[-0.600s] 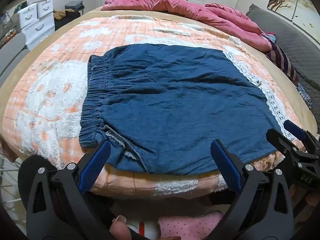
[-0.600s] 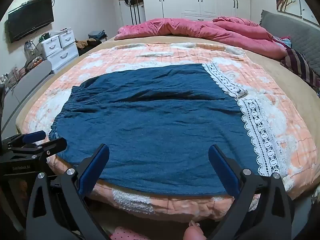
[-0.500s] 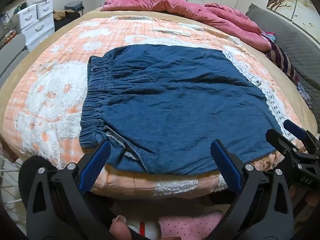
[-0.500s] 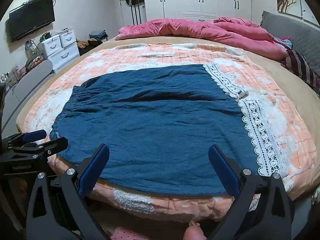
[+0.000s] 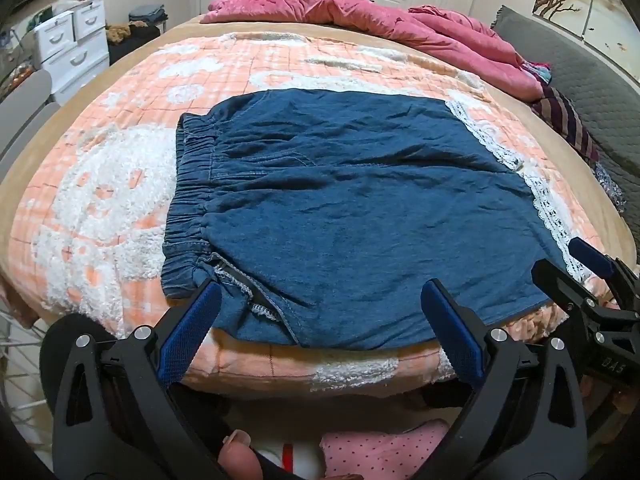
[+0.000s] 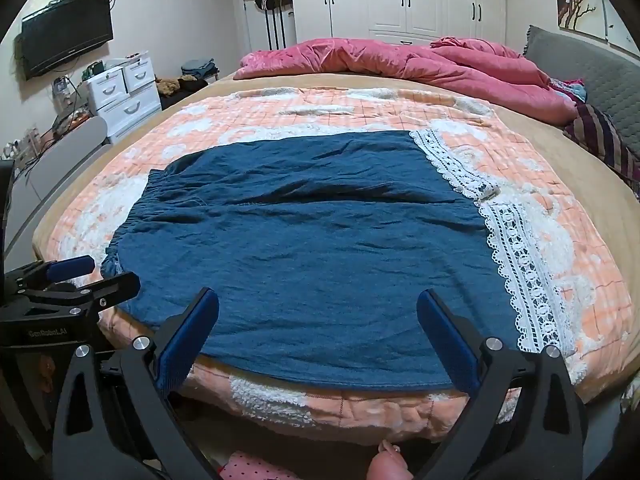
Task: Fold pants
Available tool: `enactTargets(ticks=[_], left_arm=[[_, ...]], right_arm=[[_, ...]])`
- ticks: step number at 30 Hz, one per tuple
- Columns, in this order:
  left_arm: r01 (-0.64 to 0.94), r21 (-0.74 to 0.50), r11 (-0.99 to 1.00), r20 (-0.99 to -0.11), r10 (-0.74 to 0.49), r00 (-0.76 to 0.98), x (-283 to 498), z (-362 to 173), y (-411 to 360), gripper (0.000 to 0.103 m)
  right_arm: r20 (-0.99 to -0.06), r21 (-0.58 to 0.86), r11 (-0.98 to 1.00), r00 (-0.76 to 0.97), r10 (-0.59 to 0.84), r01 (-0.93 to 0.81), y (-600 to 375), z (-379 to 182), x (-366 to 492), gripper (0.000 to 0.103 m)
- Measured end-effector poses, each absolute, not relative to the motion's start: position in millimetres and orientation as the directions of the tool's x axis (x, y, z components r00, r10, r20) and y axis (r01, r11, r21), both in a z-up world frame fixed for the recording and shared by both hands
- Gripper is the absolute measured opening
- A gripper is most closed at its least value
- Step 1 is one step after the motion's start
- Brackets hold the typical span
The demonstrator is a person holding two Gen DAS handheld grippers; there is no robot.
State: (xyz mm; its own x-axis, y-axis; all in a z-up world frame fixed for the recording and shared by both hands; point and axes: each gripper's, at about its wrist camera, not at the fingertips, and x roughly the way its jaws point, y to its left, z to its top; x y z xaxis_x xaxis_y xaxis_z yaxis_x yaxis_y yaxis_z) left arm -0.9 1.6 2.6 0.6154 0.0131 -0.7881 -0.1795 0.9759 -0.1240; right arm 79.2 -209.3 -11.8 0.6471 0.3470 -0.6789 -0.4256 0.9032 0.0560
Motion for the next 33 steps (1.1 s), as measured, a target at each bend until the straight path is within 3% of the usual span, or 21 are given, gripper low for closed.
enactTargets(ticks=[33], left_arm=[[-0.184, -0.108, 0.977, -0.789, 0.028, 0.613, 0.3, 0.5, 0.5, 0.094]], right_arm=[[-0.680, 0.052, 0.907, 0.651, 0.339, -0.417, -209.5, -11.7, 80.6, 0.099]])
